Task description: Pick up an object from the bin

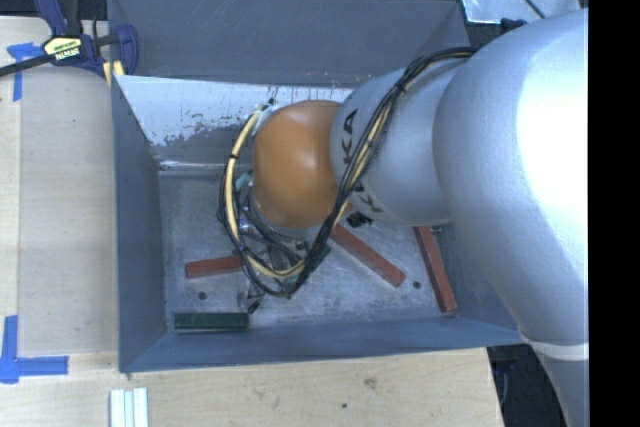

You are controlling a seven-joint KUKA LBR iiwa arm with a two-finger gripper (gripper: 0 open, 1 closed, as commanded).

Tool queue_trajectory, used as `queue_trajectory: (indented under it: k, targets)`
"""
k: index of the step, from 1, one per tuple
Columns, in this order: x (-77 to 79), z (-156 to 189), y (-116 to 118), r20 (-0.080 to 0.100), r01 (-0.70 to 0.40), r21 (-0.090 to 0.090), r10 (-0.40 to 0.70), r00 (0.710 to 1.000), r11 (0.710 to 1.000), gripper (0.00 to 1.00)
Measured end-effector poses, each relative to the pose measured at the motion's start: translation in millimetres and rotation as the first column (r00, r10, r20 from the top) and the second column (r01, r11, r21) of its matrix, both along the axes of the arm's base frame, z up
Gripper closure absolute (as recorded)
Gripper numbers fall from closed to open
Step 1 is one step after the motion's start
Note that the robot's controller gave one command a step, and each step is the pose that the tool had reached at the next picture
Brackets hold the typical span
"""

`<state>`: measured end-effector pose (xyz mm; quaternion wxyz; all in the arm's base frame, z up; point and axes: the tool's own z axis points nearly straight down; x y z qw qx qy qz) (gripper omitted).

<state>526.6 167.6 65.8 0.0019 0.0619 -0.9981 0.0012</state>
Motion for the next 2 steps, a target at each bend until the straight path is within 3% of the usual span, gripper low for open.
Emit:
queue_trajectory:
  k: [1,2]
  targets:
    - [2.1,6,3,0.009,0.001,0.006,-0.001,1.0,1.0,1.0]
    - [26.6,152,-22,0.008,0.048,0.004,-0.048,0.999,0.999,1.0]
